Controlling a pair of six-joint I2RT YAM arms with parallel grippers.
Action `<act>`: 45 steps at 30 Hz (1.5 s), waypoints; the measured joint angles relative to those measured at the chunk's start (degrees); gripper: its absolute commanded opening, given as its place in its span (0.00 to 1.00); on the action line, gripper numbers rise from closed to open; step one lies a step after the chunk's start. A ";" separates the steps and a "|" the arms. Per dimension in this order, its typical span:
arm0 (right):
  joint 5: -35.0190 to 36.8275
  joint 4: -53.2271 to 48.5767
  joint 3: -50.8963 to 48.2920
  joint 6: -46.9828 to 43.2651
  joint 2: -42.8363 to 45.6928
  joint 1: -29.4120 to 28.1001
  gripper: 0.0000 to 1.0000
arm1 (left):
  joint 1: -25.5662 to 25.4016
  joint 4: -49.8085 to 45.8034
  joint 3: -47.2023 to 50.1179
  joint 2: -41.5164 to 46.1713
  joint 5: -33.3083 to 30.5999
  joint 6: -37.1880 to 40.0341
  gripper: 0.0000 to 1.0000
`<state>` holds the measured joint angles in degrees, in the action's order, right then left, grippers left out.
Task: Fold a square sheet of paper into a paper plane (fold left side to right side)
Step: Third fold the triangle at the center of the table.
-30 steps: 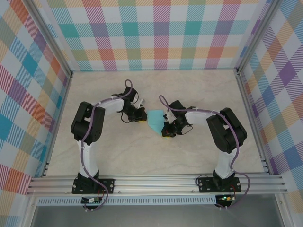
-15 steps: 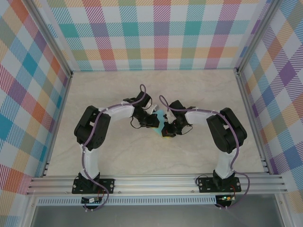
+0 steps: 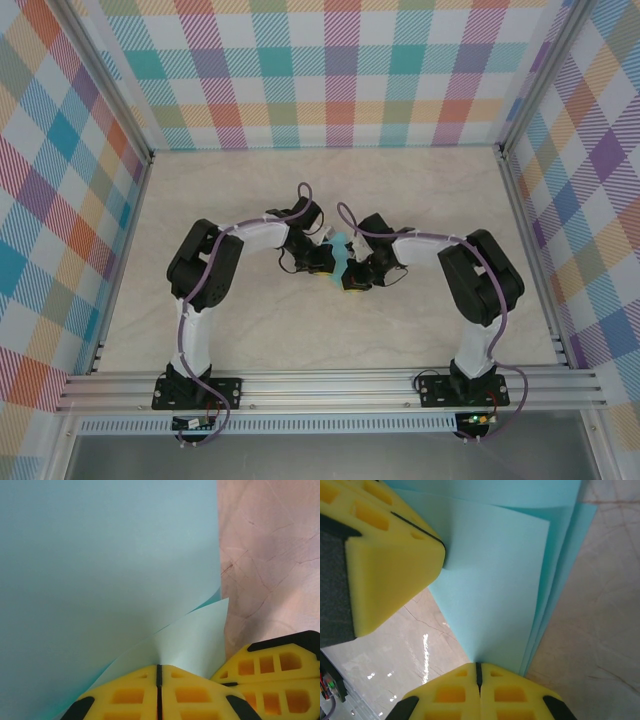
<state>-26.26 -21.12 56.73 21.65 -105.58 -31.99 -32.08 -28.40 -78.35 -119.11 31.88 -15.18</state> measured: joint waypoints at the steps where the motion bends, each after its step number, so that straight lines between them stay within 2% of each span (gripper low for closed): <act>1: 0.09 0.57 -0.50 0.02 0.33 -0.04 0.00 | 0.00 0.00 -0.07 -0.04 0.02 0.00 0.08; 9: 1.33 4.17 -4.24 0.22 2.95 -0.31 0.00 | -0.07 0.02 -0.24 -0.31 0.63 0.00 0.07; 18: 3.04 3.37 -6.99 0.46 6.10 -0.37 0.00 | -0.07 0.00 -0.31 -0.37 0.76 0.00 0.07; 30: 5.22 -12.11 -4.17 1.51 12.33 -0.59 0.00 | -0.07 0.00 -0.31 -0.37 0.90 0.00 0.07; 37: 3.45 -7.80 2.91 3.69 6.91 -1.90 0.00 | -0.07 0.02 -0.31 -0.37 1.01 0.00 0.07; 45: 5.03 -6.10 3.80 5.75 -0.13 -1.86 0.00 | -0.07 0.00 -0.31 -0.31 0.96 0.00 0.08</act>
<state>-21.23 -27.22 60.53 27.40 -105.71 -33.85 -32.14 -28.40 -78.65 -119.42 32.84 -15.18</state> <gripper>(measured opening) 0.045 0.077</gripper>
